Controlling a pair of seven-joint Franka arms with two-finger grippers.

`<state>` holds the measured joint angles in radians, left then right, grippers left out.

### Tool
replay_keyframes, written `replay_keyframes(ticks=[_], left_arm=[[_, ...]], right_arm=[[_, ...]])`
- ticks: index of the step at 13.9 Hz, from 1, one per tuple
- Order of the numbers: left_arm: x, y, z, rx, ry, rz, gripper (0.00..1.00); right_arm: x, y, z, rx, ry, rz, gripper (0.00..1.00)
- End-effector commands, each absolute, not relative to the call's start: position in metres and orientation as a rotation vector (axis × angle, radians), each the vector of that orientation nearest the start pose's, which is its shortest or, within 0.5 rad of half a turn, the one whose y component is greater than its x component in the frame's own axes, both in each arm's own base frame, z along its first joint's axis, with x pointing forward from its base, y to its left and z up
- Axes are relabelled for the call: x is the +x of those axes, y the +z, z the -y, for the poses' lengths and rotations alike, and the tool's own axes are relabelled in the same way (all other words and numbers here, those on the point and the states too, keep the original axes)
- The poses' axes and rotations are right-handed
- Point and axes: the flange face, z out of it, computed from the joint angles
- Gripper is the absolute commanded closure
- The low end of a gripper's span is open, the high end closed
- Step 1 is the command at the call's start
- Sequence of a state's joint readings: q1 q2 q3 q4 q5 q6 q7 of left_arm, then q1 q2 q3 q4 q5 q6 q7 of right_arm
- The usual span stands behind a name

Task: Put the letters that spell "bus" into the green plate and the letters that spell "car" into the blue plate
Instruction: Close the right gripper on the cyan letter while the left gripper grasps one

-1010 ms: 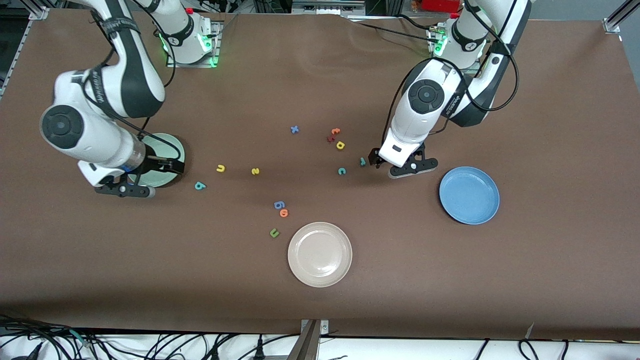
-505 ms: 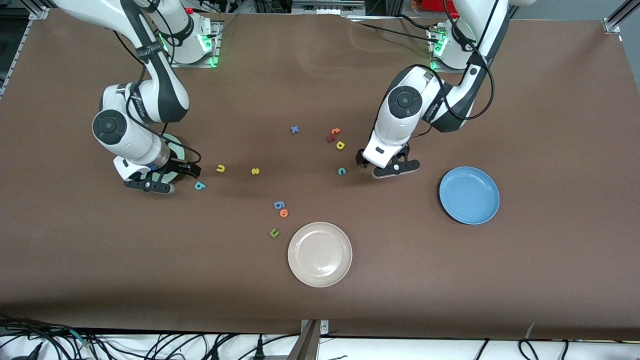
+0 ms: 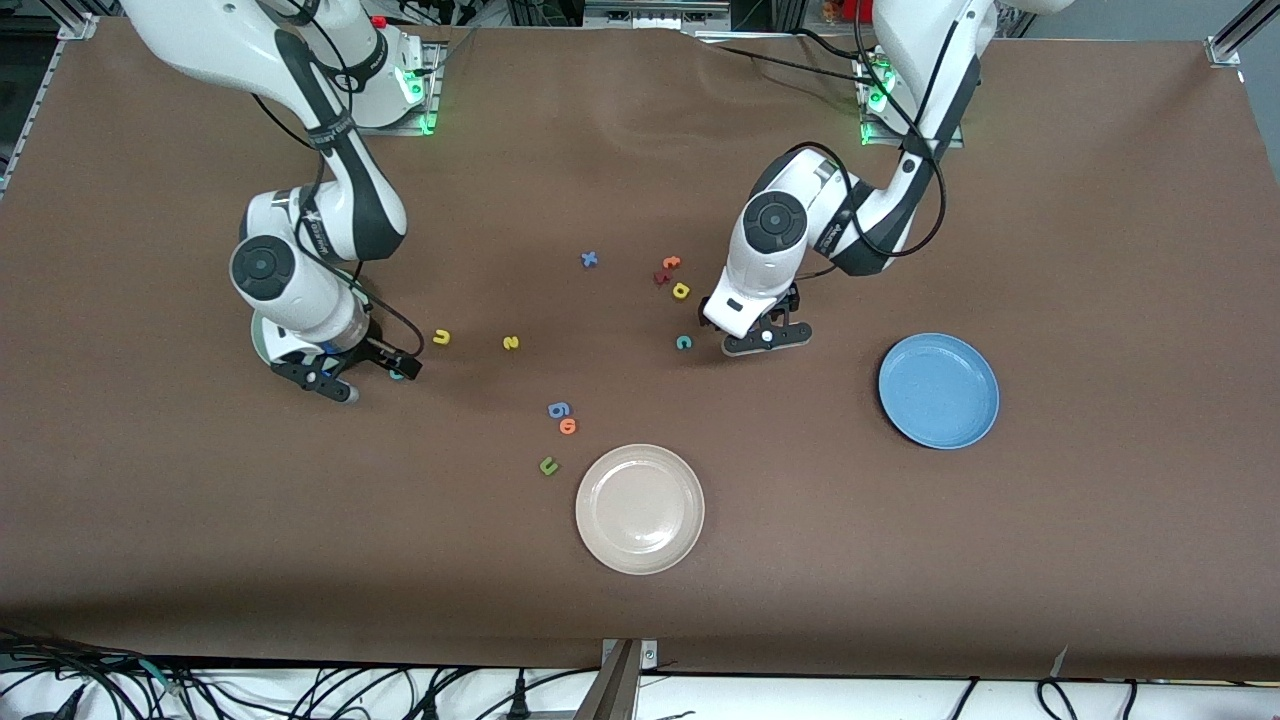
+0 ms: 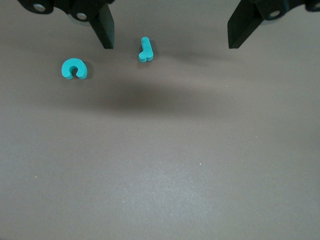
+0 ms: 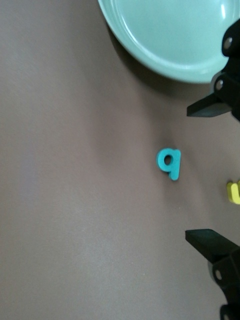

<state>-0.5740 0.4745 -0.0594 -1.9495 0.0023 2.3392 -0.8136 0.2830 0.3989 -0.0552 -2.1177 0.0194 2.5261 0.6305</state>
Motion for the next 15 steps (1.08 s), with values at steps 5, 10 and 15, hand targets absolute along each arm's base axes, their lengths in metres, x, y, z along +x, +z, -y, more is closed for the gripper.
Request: replay_keyframes(ticks=[5, 10, 15], left_arm=[[0.482, 0.194, 0.391, -3.116, 0.107, 0.135, 0.03], [0.482, 0.184, 0.384, -3.119, 0.144, -0.056, 0.1], [0.476, 0.177, 0.386, -3.111, 0.163, -0.095, 0.35]], right_arm=[[0.573, 0.202, -0.129, -3.076, -0.036, -0.676, 0.01], [0.581, 0.186, -0.125, -3.072, -0.01, -0.71, 0.13], [0.58, 0.185, -0.126, -3.07, -0.005, -0.719, 0.22]])
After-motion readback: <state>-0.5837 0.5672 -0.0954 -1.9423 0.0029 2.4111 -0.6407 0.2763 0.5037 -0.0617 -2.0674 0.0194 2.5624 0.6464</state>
